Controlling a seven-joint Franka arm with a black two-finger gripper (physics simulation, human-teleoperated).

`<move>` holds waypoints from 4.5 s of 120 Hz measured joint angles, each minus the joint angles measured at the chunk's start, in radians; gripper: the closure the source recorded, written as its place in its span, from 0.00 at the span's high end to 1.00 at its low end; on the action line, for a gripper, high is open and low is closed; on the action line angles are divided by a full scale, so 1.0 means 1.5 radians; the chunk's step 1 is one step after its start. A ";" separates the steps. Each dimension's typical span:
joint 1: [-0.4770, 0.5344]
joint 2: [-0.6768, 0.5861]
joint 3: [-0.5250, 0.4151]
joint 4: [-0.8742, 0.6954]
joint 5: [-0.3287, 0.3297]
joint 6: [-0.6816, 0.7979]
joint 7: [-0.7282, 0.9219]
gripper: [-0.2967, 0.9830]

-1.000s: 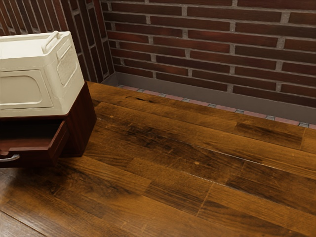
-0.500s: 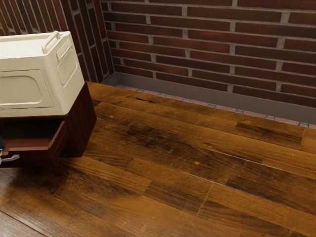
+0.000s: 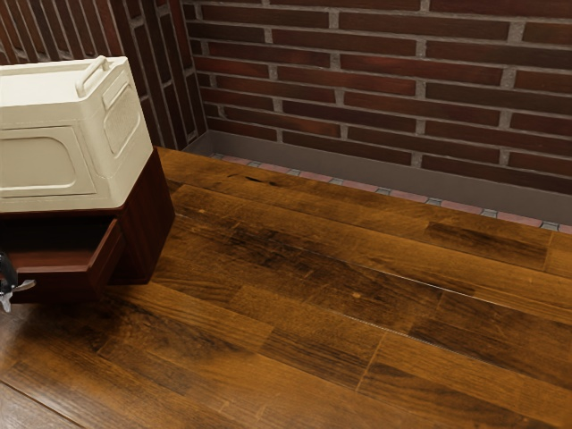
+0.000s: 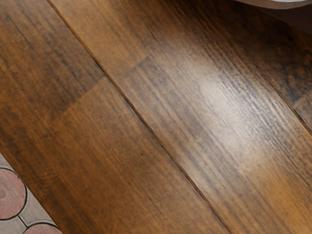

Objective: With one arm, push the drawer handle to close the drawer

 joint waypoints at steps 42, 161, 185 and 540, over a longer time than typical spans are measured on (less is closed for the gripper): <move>0.004 0.070 0.002 -0.009 0.007 0.083 0.040 0.48; 0.005 0.247 0.043 0.068 0.008 0.296 0.262 0.16; 0.006 0.243 0.043 0.087 0.008 0.287 0.294 0.15; 0.013 0.186 -0.019 0.196 0.023 0.169 0.556 0.44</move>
